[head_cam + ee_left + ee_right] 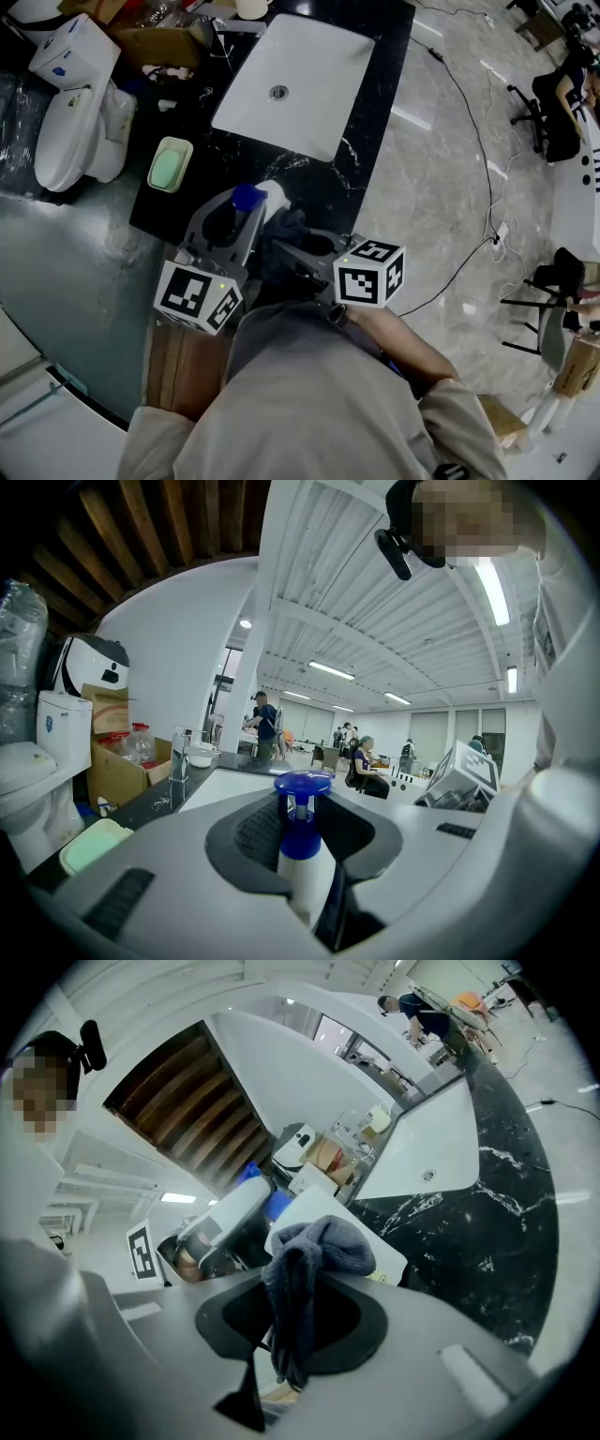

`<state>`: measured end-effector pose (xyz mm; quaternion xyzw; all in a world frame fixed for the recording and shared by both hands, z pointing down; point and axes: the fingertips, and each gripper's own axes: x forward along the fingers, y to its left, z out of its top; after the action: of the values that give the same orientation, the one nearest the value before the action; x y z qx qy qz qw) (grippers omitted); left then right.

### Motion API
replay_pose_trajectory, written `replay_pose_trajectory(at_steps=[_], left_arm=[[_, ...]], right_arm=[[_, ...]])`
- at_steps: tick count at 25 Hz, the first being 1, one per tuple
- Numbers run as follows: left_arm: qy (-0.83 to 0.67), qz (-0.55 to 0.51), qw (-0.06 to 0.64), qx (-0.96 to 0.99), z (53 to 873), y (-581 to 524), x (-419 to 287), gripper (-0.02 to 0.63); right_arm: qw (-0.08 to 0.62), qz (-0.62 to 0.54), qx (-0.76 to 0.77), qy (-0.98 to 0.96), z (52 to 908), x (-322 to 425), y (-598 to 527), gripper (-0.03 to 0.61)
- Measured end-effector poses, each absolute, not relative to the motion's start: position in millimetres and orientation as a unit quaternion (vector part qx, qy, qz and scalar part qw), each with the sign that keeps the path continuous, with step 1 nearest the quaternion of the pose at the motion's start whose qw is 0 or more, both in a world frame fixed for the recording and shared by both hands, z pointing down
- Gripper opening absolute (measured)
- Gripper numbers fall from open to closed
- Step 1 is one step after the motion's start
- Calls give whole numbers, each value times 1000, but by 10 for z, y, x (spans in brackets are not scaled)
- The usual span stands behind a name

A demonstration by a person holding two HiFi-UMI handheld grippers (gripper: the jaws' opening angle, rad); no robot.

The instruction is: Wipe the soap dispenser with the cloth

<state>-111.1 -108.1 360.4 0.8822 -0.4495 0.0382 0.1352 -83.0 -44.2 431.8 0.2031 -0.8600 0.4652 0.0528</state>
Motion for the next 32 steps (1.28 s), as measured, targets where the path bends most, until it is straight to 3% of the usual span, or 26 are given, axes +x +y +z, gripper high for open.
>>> replay_pose_trajectory(at_steps=[32], left_arm=[[-441, 38, 133, 887, 3607, -1083, -1099, 87]], right_arm=[[-2, 438, 194, -878, 3800, -790, -627, 72]])
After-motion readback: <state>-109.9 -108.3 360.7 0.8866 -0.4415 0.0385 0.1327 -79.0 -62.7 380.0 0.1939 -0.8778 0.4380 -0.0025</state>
